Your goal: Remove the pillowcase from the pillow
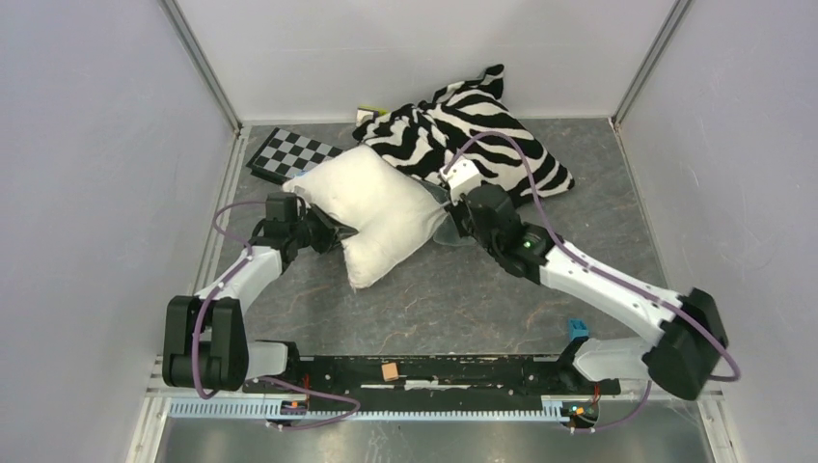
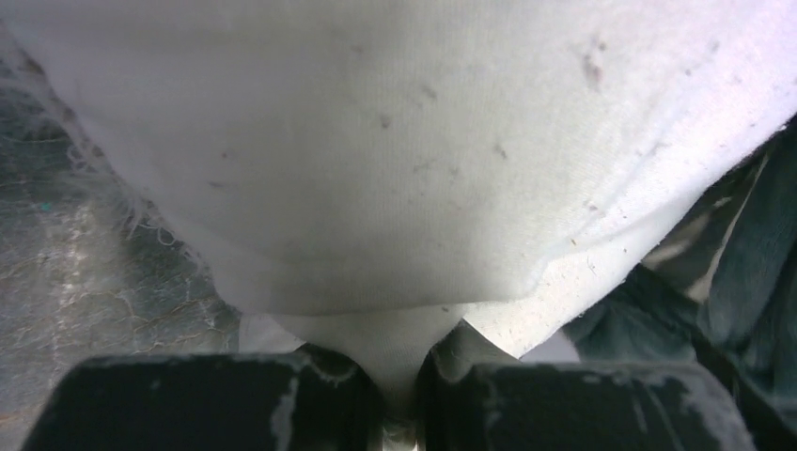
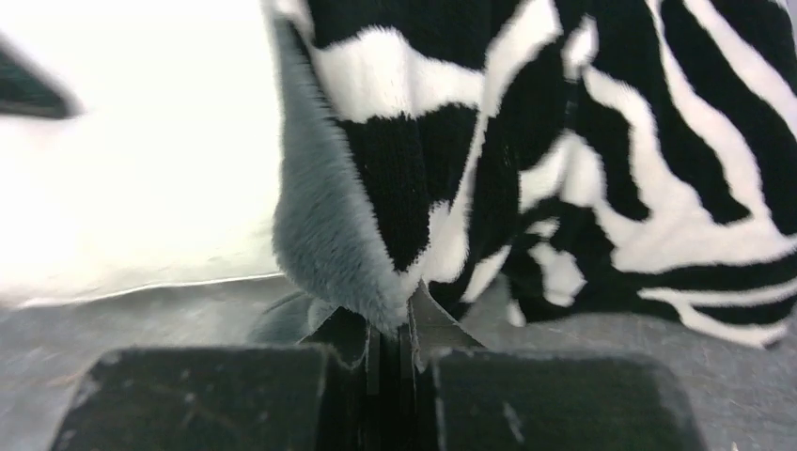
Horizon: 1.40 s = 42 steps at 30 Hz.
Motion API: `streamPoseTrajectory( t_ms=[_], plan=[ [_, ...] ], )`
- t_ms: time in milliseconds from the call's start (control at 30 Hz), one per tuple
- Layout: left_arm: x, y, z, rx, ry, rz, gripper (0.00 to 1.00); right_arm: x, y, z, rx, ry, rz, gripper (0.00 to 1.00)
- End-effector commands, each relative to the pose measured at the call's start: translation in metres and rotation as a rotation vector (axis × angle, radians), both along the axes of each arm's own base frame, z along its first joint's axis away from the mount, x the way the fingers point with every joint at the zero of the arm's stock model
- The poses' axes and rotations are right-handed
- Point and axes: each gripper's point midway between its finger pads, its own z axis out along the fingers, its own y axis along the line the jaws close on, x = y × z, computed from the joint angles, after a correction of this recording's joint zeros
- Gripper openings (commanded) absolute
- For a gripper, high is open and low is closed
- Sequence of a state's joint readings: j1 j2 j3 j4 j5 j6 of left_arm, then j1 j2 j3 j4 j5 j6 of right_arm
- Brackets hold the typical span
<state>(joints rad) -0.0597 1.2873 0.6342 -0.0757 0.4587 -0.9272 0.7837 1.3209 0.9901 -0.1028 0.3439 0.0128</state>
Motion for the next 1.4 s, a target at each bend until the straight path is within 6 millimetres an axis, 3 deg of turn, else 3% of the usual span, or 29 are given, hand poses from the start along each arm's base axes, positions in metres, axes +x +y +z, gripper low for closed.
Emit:
streamPoseTrajectory(
  t_ms=[0,67,167,333,433,533,567,633,667,700,767,800,867,1000,1167,1200,1233,1267,1333,1367],
  plan=[
    [0.009,-0.001,0.011,0.043,-0.047,-0.046,0.02,-0.044,0.014,0.047,0.093,-0.071,0.052,0.00],
    [0.008,0.002,0.021,0.049,-0.069,-0.034,0.02,-0.045,-0.001,0.043,0.036,-0.056,-0.025,0.00],
    [0.003,0.015,0.038,0.111,-0.096,0.006,0.02,-0.039,-0.040,0.044,-0.029,-0.093,-0.211,0.00],
    [-0.014,0.076,0.058,0.183,-0.100,0.183,0.02,-0.017,-0.114,0.036,-0.108,-0.088,-0.466,0.00],
    [-0.019,0.107,0.058,0.136,-0.087,0.241,0.02,-0.005,-0.165,0.016,-0.132,-0.040,-0.613,0.00],
    [-0.023,0.124,0.050,0.086,-0.047,0.254,0.02,-0.008,-0.217,0.004,-0.144,-0.021,-0.812,0.00],
    [-0.024,0.128,0.049,0.070,-0.042,0.257,0.02,-0.010,-0.225,0.003,-0.130,-0.015,-0.843,0.00],
    [-0.025,0.134,0.049,0.068,-0.051,0.265,0.02,-0.009,-0.218,0.001,-0.085,-0.018,-0.774,0.00],
    [-0.025,0.134,0.052,0.077,-0.063,0.262,0.02,-0.007,-0.198,0.001,-0.029,-0.009,-0.652,0.04],
    [-0.025,0.135,0.054,0.089,-0.075,0.257,0.02,-0.004,-0.179,0.002,0.014,-0.011,-0.534,0.15],
    [-0.026,0.138,0.058,0.118,-0.085,0.261,0.02,-0.010,-0.130,0.008,0.132,0.001,-0.253,0.66],
    [-0.026,0.140,0.060,0.130,-0.089,0.270,0.02,-0.015,-0.114,0.014,0.185,-0.001,-0.168,0.84],
    [-0.028,0.141,0.062,0.148,-0.095,0.277,0.02,-0.024,-0.096,0.021,0.263,0.011,-0.078,0.97],
    [-0.031,0.143,0.061,0.166,-0.091,0.283,0.02,-0.022,-0.114,0.020,0.250,0.039,-0.191,0.98],
    [-0.032,0.145,0.059,0.178,-0.075,0.287,0.02,-0.011,-0.160,0.010,0.341,0.065,-0.367,0.99],
    [-0.033,0.145,0.058,0.180,-0.074,0.288,0.02,-0.009,-0.174,0.011,0.366,0.050,-0.402,0.98],
    [-0.032,0.143,0.059,0.141,-0.056,0.320,0.02,-0.004,-0.186,0.033,0.385,-0.005,-0.439,0.98],
    [-0.034,0.144,0.058,0.177,-0.074,0.289,0.02,-0.007,-0.201,0.014,0.349,0.020,-0.499,0.98],
    [-0.034,0.144,0.057,0.177,-0.074,0.288,0.02,-0.008,-0.220,0.020,0.299,0.000,-0.584,0.98],
    [-0.034,0.143,0.057,0.176,-0.076,0.288,0.02,-0.007,-0.219,0.027,0.300,-0.010,-0.568,0.98]
  ],
)
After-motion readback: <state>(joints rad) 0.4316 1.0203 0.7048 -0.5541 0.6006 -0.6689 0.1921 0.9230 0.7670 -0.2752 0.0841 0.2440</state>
